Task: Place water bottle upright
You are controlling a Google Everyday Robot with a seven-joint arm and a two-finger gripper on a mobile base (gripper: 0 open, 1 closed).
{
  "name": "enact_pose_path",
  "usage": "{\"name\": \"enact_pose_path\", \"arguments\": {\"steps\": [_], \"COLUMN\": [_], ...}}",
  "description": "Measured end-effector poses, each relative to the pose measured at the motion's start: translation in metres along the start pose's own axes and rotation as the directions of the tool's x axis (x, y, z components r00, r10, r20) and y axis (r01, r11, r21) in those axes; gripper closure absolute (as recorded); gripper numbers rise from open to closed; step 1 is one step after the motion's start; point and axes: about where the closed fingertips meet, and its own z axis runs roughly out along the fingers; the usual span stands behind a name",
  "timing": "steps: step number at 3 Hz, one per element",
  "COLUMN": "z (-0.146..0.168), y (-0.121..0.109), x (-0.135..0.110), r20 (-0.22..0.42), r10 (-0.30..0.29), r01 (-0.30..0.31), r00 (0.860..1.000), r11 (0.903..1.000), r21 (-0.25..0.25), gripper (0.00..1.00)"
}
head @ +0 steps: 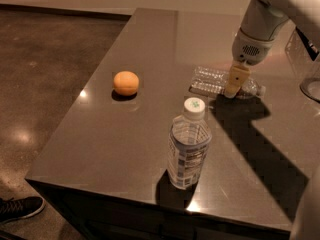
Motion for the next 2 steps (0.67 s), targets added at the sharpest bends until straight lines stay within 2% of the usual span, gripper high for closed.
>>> {"name": "enact_pose_path", "arguments": {"steps": [1,2], "z": [-0.001,-0.017], "y": [0.002,0.006], "x": [0.001,0.001], "r20": [0.018,0.076], "r10": [0.012,0.055], "r01": [-0.012,-0.052], "r00": [1.0,0.996], "r11": [0.9998,0.9975], "r21": [-0.014,-0.048], "gripper": [0.65,0.88]}}
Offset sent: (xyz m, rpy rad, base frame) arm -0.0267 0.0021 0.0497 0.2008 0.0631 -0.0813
